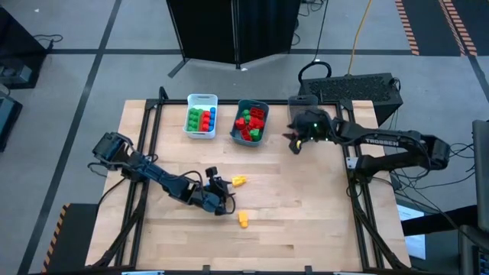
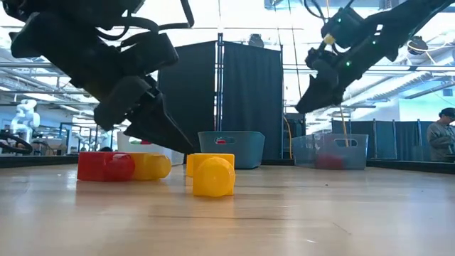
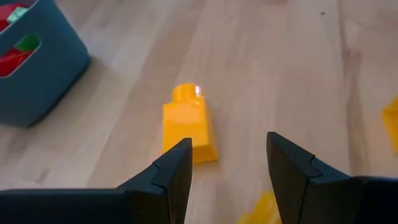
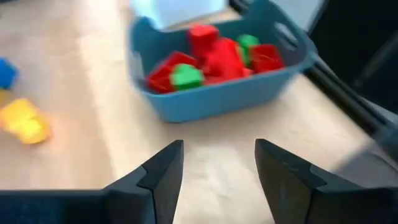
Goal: Sort blocks by size
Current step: Put the 1 stud yellow game piece into the black bin
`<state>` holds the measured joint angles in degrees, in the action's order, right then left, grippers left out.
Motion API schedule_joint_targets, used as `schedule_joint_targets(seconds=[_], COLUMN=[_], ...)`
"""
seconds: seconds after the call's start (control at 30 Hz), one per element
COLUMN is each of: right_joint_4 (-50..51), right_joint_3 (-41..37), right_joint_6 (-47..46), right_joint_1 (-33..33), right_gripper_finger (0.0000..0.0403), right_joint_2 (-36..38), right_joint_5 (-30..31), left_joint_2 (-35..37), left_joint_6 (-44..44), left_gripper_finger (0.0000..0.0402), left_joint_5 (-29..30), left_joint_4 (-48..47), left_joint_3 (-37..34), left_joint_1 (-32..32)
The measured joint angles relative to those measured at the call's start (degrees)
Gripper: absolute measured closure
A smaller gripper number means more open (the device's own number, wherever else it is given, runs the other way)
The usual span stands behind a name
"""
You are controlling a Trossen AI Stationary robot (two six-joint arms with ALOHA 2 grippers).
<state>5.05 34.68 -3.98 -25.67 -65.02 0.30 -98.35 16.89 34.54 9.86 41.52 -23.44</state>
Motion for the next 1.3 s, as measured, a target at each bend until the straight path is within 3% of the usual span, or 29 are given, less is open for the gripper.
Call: schedule_joint_targets(seconds=[0.33,0.63,0.87,1.3], right_joint_4=[-3.8,-30.9,-44.4,-45.4], right_joint_3=[0.0,0.1,0.1,5.3], right_joint_6=[1.5,10.1,9.1,8.9], right_joint_1=[12.5,24.2,25.9,27.4], right_gripper_finger=[0.0216,0.0216,0.0201,0.0106], right_joint_2=[-1.4,-17.6,-29.3,-40.9], right_joint_5=[-0.4,-0.1,-0.2,-0.7], left_joint_2=[0.0,-3.6,-4.0,-5.7], left_joint_6=[1.9,2.3,1.3,-1.3], left_gripper_finger=[0.0242,0.0242,0.0242,0.0242], left_joint_5=[0.0,-0.4,-0.7,-5.1], left_joint_4=[-0.1,0.9,2.4,6.9], left_joint_3=[0.0,0.2,0.1,-0.1], left_joint_1=[2.1,4.2,4.3,7.1])
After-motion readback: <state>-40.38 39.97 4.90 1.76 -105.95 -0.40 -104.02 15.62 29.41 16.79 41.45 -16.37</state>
